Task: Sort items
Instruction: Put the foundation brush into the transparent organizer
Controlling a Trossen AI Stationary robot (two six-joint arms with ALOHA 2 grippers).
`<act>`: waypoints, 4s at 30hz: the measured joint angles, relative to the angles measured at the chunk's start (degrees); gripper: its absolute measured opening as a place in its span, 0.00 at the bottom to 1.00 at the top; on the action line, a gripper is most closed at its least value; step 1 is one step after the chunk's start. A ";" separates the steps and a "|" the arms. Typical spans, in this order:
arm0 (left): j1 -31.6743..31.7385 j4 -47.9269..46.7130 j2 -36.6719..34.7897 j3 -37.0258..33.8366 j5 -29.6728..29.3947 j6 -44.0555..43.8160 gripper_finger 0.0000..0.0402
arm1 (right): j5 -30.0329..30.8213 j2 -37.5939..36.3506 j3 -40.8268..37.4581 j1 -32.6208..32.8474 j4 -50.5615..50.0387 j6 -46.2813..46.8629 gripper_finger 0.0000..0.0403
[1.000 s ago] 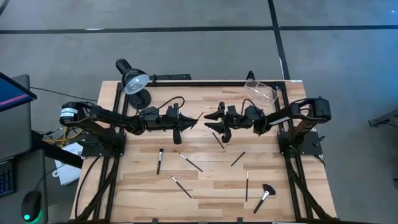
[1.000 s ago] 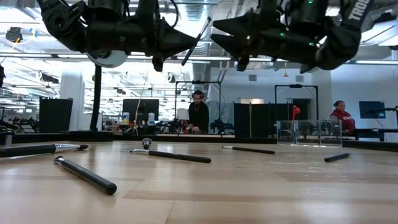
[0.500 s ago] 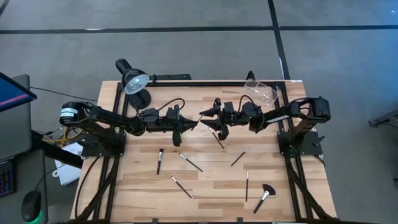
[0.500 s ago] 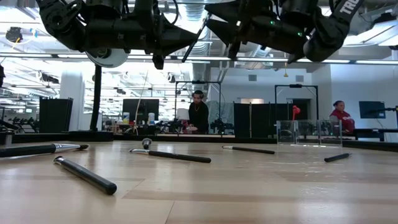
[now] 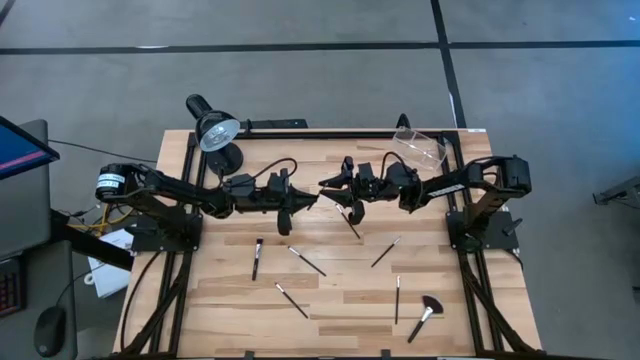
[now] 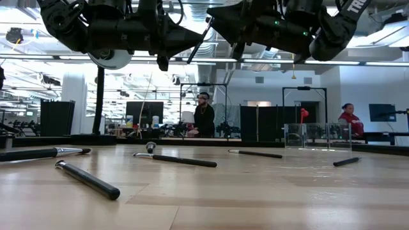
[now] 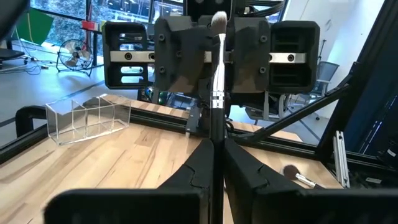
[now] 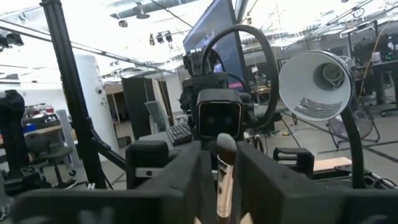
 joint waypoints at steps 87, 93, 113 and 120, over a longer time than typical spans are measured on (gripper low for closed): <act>2.89 -3.08 -0.21 0.02 -0.20 -0.53 0.31 | 46.65 -30.18 -17.81 -37.53 -39.79 -1.45 0.02; 2.89 -3.06 -0.22 0.02 -0.20 -0.63 0.31 | 46.53 -30.18 -17.81 -37.77 -39.89 -1.32 0.02; 2.89 -2.60 -0.22 0.02 -0.20 -0.64 0.31 | 43.72 -23.19 -17.81 -38.86 -34.53 -0.90 0.02; 2.71 -2.62 -0.22 0.00 -0.19 -0.66 0.31 | 43.68 -19.78 -17.81 -39.15 -32.79 -0.90 0.02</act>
